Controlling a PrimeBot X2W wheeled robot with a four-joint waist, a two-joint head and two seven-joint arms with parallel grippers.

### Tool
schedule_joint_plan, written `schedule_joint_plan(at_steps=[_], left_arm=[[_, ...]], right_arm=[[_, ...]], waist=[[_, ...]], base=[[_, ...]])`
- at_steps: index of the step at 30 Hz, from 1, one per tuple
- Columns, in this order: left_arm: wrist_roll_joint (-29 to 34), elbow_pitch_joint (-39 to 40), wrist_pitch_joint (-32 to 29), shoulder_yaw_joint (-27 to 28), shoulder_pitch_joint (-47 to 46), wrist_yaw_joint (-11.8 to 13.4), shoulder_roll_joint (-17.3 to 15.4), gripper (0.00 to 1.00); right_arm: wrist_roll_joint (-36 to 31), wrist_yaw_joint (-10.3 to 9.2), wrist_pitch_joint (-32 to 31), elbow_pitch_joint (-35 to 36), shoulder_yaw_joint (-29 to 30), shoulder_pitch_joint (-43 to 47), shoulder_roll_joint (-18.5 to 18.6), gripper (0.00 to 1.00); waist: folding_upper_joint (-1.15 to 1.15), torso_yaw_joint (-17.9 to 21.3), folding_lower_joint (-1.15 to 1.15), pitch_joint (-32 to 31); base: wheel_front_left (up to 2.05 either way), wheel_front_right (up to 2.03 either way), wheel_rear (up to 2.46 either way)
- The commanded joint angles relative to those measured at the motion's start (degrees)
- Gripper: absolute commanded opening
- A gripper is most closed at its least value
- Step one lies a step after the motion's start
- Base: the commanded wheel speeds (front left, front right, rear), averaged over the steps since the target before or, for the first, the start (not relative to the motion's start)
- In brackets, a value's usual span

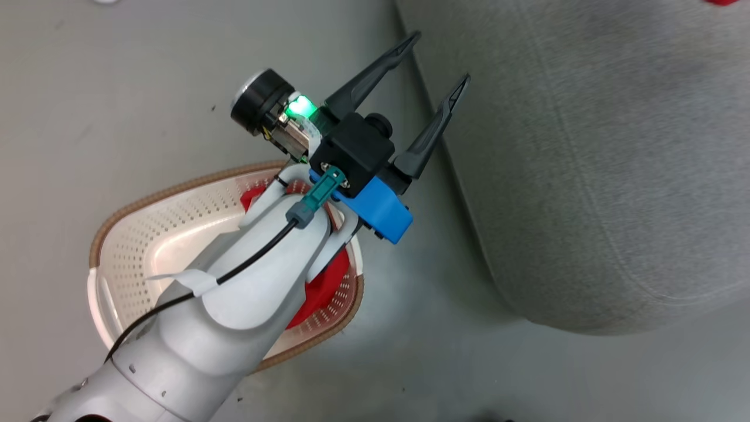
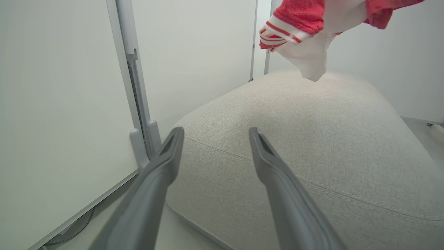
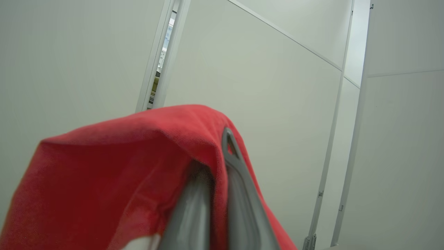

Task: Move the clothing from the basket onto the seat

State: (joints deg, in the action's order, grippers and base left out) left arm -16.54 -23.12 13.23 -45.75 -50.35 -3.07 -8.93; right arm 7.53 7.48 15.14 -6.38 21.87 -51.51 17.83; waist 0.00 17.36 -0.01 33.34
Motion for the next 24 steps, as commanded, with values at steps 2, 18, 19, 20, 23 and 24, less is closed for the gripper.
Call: schedule_joint_plan(at_steps=[2,18,19,20,23,24], left_arm=[[0.6,0.6,0.0,-0.1,-2.2,0.3,0.0,1.00],[1.5,0.2,0.5,-1.2,-5.4,0.6,0.4,1.00],[1.4,0.0,0.6,-1.2,-5.4,0.6,0.3,1.00],[1.3,-0.1,0.7,-1.2,-5.3,0.7,0.2,1.00],[1.1,-0.3,0.9,-1.3,-5.0,0.8,0.3,1.00],[1.1,-0.3,1.0,-1.3,-5.0,0.8,0.4,1.00]], right_arm=[[0.4,0.02,0.0,-3.3,1.2,-3.1,2.3,0.00],[3.3,0.02,0.0,-28.3,0.0,-4.9,5.1,0.00],[3.6,0.02,0.0,-29.1,-0.1,-4.3,4.9,0.00],[4.0,0.02,0.0,-30.0,-0.3,-3.7,4.6,0.00],[5.3,0.02,0.0,-32.7,-0.3,-1.8,4.6,0.00],[5.6,0.02,0.0,-33.7,-0.5,-1.2,4.6,0.00]], waist=[[0.00,-3.2,0.01,5.5],[0.00,-5.9,0.01,11.4],[0.00,-5.9,0.01,11.3],[0.00,-5.8,0.01,11.1],[0.00,-5.7,0.01,10.7],[0.00,-5.7,0.01,10.5]], base=[[0.00,0.00,0.00],[0.00,0.00,0.00],[0.00,0.00,0.00],[0.00,0.00,0.00],[0.00,0.00,0.00],[0.00,0.00,0.00]])
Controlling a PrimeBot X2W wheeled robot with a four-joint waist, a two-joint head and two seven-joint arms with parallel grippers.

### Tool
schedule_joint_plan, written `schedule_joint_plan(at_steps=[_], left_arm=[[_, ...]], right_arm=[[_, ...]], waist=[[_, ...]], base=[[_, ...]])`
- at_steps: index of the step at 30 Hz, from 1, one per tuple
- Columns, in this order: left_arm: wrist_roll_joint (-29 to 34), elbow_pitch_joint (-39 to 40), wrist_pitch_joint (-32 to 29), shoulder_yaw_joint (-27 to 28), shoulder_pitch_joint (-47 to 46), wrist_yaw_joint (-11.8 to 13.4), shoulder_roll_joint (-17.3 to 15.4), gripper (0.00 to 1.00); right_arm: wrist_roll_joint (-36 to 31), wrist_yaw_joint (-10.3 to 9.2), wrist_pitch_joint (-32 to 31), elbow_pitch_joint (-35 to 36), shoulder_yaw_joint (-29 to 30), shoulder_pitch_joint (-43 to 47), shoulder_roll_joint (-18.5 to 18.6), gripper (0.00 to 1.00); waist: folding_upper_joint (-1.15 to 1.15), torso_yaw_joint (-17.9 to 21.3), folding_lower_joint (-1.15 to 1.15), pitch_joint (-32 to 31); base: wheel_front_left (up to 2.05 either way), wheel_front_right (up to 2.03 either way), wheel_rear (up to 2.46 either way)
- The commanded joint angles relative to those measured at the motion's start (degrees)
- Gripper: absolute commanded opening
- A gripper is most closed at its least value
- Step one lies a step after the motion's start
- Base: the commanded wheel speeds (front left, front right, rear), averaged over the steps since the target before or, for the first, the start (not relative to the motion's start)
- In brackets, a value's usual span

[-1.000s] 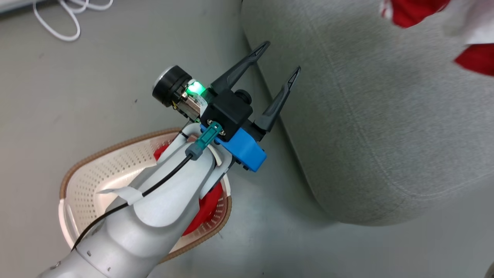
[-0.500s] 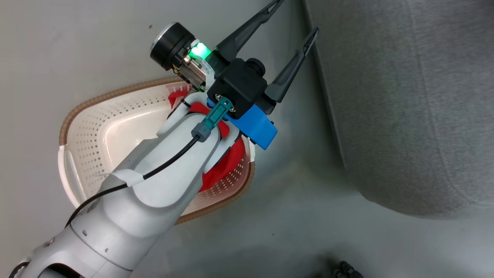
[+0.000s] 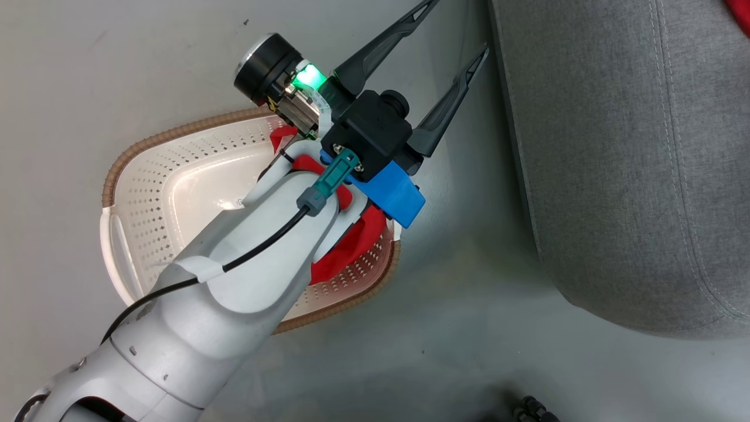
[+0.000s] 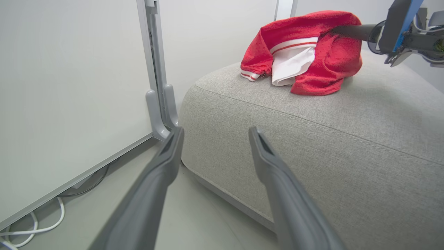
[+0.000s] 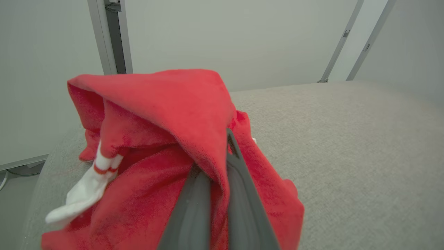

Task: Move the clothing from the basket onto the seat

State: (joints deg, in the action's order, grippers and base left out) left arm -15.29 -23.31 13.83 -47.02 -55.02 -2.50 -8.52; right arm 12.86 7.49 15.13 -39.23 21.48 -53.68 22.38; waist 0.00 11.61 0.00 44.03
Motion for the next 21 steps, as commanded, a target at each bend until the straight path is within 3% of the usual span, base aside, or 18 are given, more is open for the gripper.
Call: schedule_joint_plan(at_steps=[1,3,4,5,10,21], left_arm=[[-0.2,-0.2,0.4,-0.1,-0.3,0.2,0.0,1.00],[-0.3,-0.4,0.6,-0.1,-0.3,0.2,-0.1,1.00],[-0.4,-0.5,0.5,0.0,-0.1,0.2,-0.2,1.00],[-0.6,-0.6,0.6,0.0,0.1,0.3,-0.3,1.00],[-1.4,-1.2,1.1,0.6,1.7,0.6,-0.4,1.00],[-3.8,0.5,1.4,5.0,9.8,2.0,-0.3,1.00]], right_arm=[[0.6,0.02,0.0,-1.6,-0.3,1.4,0.1,0.00],[1.3,0.02,0.0,-2.2,-0.5,1.8,0.0,0.05],[1.5,0.02,0.0,-2.4,-0.7,2.3,-0.1,0.47],[1.6,0.01,0.0,-2.3,-0.8,2.7,-0.3,1.00],[0.7,0.01,0.0,0.0,-0.5,6.2,-1.1,1.00],[-2.6,0.01,0.0,13.0,-0.9,19.6,-5.3,1.00]], waist=[[0.00,0.0,0.00,-0.3],[0.00,0.1,0.00,-0.6],[0.00,0.2,0.00,-0.9],[0.00,0.3,0.00,-1.3],[0.00,0.5,0.00,-4.7],[0.00,-0.3,0.00,-14.6]], base=[[0.00,0.00,0.00],[0.00,0.00,0.00],[0.00,0.00,0.00],[0.00,0.00,0.00],[0.00,0.00,0.00],[0.00,0.00,0.00]])
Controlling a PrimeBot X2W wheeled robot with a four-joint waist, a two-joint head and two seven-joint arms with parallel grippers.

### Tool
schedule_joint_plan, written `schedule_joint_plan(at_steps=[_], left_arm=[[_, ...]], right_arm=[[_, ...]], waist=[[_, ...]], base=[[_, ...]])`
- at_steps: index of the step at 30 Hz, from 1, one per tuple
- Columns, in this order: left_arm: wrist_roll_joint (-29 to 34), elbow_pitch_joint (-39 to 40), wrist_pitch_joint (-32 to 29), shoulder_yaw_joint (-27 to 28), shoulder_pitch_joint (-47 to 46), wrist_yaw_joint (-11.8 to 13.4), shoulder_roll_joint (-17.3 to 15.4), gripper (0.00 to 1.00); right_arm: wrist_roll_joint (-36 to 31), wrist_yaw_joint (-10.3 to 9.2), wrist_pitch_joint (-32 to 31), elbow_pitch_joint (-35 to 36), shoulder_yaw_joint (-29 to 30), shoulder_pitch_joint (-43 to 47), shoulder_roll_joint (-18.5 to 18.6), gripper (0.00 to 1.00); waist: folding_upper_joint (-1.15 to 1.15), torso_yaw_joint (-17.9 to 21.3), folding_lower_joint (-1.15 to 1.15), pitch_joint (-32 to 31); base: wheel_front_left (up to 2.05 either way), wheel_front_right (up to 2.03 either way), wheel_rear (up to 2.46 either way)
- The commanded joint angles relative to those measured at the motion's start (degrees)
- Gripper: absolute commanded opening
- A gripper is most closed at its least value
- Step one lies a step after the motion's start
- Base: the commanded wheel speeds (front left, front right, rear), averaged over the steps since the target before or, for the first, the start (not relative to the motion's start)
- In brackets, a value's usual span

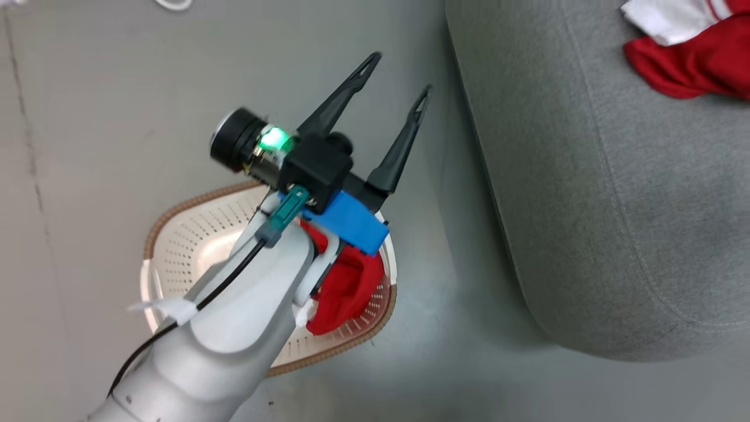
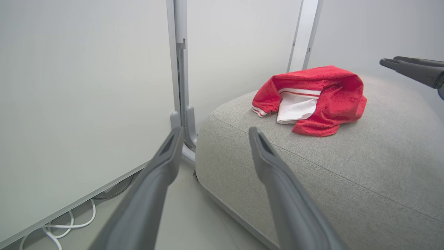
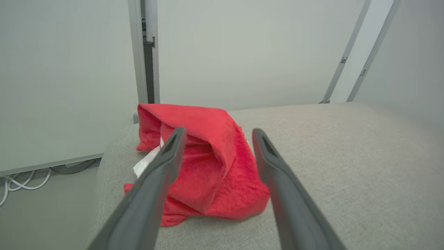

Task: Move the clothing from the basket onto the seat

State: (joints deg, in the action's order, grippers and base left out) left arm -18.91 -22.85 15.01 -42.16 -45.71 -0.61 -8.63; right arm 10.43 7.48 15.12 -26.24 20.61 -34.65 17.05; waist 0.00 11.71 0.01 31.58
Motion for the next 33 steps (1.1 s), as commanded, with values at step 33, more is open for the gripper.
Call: schedule_joint_plan(at_steps=[33], left_arm=[[5.3,10.2,0.2,31.4,33.0,-1.5,3.0,1.00]], right_arm=[[-2.9,0.03,0.0,20.9,-16.2,24.3,-10.3,1.00]], waist=[[0.00,-11.2,-0.01,-23.3]], base=[[0.00,0.00,0.00]])
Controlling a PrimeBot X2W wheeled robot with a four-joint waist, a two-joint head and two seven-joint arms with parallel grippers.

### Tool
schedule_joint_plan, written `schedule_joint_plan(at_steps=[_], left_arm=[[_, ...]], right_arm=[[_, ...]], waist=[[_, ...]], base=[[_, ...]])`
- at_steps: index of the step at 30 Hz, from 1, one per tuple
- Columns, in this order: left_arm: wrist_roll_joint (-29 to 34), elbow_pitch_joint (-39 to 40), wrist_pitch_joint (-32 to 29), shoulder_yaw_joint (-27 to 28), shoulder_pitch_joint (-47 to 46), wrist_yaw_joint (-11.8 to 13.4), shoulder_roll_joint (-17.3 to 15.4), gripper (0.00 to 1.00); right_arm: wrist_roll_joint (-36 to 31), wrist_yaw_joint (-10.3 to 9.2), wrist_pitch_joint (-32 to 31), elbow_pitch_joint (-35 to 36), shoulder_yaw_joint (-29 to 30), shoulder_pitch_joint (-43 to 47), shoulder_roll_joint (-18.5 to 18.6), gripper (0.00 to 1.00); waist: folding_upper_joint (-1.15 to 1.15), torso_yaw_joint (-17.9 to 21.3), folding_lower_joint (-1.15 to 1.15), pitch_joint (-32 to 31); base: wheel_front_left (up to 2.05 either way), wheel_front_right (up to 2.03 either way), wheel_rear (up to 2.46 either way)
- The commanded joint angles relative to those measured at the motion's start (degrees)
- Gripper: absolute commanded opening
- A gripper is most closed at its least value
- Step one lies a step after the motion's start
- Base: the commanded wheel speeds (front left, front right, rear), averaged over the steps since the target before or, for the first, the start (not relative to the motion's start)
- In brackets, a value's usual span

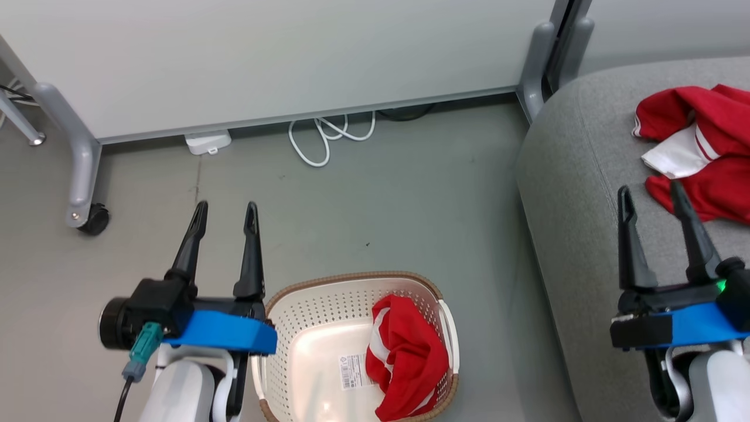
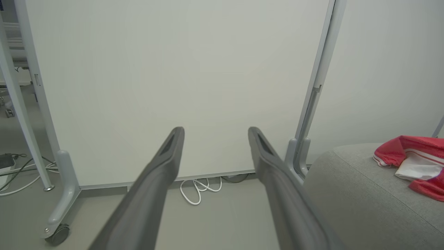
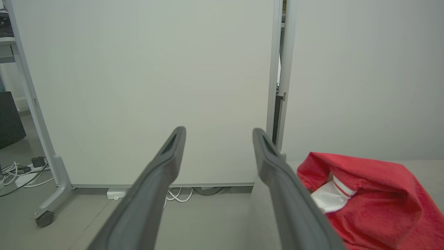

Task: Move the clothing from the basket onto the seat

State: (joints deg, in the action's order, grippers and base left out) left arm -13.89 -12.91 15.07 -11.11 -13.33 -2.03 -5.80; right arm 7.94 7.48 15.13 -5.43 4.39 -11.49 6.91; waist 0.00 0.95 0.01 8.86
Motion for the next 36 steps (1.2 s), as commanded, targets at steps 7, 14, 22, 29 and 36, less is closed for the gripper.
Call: schedule_joint_plan(at_steps=[7,14,22,29,36], left_arm=[[1.8,0.5,0.1,3.4,3.7,-1.5,1.5,1.00],[2.9,0.5,0.1,5.1,5.2,-2.5,2.4,1.00],[3.5,0.1,0.1,6.0,5.6,-2.9,2.8,1.00],[3.9,0.0,0.1,6.4,5.8,-3.2,2.9,1.00],[3.5,-0.2,0.1,6.2,5.4,-3.4,2.9,1.00]], right_arm=[[-0.8,0.03,0.0,0.1,-0.8,4.2,-1.7,1.00],[-1.0,0.03,0.0,-0.2,-1.4,6.3,-2.3,1.00],[-1.3,0.03,0.0,-0.8,-1.4,7.0,-2.9,1.00],[-1.5,0.03,0.0,-1.2,-1.7,6.8,-3.3,1.00],[-1.4,0.03,0.0,-1.5,-2.0,6.6,-3.4,1.00]], waist=[[0.00,-1.4,-0.01,-2.0],[0.00,-1.8,-0.01,-2.9],[0.00,-1.9,-0.01,-3.1],[0.00,-1.9,-0.01,-3.3],[0.00,-1.7,-0.01,-3.2]], base=[[0.00,0.00,0.00],[0.00,0.00,0.00],[0.00,0.00,0.00],[0.00,0.00,0.00],[0.00,0.00,0.00]])
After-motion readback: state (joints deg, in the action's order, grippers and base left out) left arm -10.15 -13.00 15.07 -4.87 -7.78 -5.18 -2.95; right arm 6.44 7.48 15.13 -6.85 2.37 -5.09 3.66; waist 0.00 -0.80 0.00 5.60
